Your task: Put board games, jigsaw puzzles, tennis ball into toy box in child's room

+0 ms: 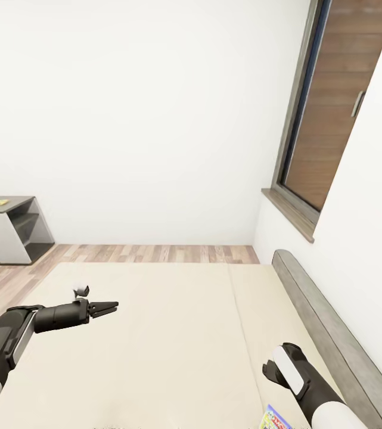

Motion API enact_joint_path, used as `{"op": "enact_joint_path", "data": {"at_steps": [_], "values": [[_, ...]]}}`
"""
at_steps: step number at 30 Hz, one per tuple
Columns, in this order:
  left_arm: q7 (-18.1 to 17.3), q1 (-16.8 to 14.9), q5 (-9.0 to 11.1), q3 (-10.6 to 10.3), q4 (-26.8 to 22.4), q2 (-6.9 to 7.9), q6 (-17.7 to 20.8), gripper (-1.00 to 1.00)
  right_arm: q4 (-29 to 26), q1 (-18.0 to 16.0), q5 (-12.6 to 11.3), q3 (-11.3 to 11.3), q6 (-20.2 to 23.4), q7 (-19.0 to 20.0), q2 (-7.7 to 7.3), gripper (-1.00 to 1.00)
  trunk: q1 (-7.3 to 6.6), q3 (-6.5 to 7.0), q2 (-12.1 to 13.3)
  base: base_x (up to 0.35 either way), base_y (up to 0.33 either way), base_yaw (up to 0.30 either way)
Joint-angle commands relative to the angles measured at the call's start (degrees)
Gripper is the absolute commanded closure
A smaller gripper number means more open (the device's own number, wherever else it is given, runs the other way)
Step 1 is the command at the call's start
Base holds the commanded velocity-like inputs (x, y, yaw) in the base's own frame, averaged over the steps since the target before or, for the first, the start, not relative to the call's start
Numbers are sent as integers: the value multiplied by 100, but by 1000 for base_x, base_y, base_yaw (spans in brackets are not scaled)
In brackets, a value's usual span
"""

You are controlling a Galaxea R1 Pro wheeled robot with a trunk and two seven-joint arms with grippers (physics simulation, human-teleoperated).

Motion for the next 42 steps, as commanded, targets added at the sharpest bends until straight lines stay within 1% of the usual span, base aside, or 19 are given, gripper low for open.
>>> {"op": "enact_joint_path", "data": {"at_steps": [1, 5, 9, 14, 17, 22, 33, 42], "values": [[-18, -5, 5, -1, -1, 2, 60, -100, -9, -4, -58, 21, 11, -52, -5, -100, 4, -23, -14, 0, 0, 0], [-23, -3, 5, -1, 0, 2, 60, -100, -10, -4, -54, 25, -22, -52, -5, -100, 4, -60, -14, 0, 0, 0], [-20, -1, 5, -1, 0, 2, 60, -100, -11, -4, -60, 50, -236, -18, -10, -100, 4, -98, -14, 0, 0, 0], [-19, -3, 5, -1, 0, 3, 60, -100, -11, -4, -56, 63, -419, 216, -20, -100, 4, -145, -14, 0, 0, 0], [-19, -4, 5, -1, 0, 3, 60, -100, -11, -4, -45, 65, -452, 368, -23, -100, 4, -173, -14, 0, 0, 0], [-19, -4, 5, -1, 0, 3, 60, -100, -11, -4, -37, 66, -477, 487, -29, -100, 4, -220, -14, 0, 0, 0], [-19, -3, 5, -1, 0, 3, 60, -100, 21, -4, -40, 53, -487, 526, -38, -100, 4, -323, -14, 0, 0, 0], [-18, -3, 5, -1, 0, 1, 60, -100, 282, -5, -33, 33, -490, 528, -40, -100, 4, -407, -14, 0, 0, 0]]}}
